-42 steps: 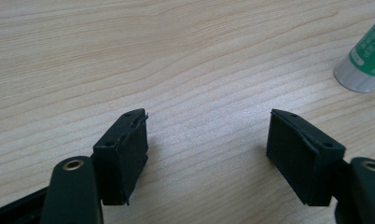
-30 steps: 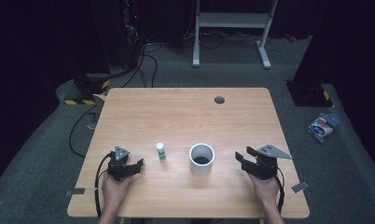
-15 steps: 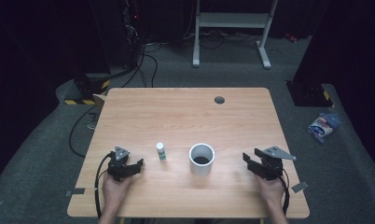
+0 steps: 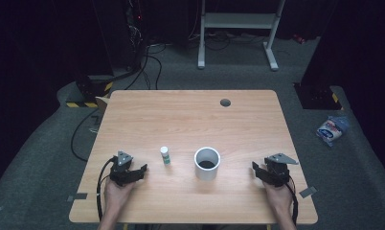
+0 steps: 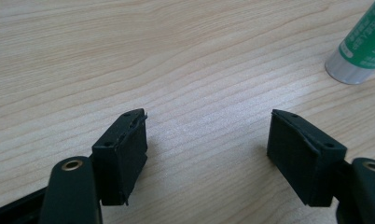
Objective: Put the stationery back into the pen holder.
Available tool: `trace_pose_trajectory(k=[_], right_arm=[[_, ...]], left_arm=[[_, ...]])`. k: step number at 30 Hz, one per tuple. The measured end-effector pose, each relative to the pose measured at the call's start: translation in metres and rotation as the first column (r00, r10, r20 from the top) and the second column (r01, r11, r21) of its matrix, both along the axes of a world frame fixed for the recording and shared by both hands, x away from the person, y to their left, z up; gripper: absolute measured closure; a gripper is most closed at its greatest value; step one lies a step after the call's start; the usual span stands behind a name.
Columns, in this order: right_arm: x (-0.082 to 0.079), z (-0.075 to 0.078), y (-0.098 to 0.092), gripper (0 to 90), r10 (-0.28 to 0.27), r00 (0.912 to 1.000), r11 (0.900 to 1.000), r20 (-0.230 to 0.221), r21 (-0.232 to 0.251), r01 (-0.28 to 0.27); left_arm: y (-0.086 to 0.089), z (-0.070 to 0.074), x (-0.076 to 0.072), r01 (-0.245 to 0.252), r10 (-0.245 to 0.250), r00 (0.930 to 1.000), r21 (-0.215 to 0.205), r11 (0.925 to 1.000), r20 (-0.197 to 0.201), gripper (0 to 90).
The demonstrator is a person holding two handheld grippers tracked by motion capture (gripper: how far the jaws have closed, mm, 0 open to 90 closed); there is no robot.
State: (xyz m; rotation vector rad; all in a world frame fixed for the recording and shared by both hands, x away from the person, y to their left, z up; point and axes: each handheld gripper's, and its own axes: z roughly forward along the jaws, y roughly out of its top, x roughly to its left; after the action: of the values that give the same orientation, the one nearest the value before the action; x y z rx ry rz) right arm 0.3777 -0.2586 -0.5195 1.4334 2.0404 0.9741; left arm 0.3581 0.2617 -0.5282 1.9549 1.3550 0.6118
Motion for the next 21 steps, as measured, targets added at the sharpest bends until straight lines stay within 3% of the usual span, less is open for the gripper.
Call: trace_pose_trajectory(k=[14,17,19,21], right_arm=[[0.003,-0.003,0.003,36.9,-0.025,0.9992,0.998,-0.033,-0.06,0.023],[0.004,-0.003,0.002,36.2,-0.028,0.9991,0.998,-0.032,-0.062,0.026],[0.004,-0.003,0.002,36.0,-0.029,0.9991,0.998,-0.032,-0.062,0.027],[0.003,-0.003,0.003,36.0,-0.029,0.9991,0.998,-0.031,-0.064,0.027]], left_arm=[[-0.003,0.004,-0.001,0.015,-0.014,0.9992,0.007,0.9999,-0.037,24.1],[-0.005,0.008,-0.005,0.03,-0.03,0.9995,0.008,0.9995,-0.011,25.2],[-0.007,0.015,-0.013,0.05,-0.05,0.9983,-0.022,0.9985,0.03,25.3],[-0.008,0.019,-0.016,0.063,-0.061,0.9975,-0.055,0.9965,0.035,25.1]])
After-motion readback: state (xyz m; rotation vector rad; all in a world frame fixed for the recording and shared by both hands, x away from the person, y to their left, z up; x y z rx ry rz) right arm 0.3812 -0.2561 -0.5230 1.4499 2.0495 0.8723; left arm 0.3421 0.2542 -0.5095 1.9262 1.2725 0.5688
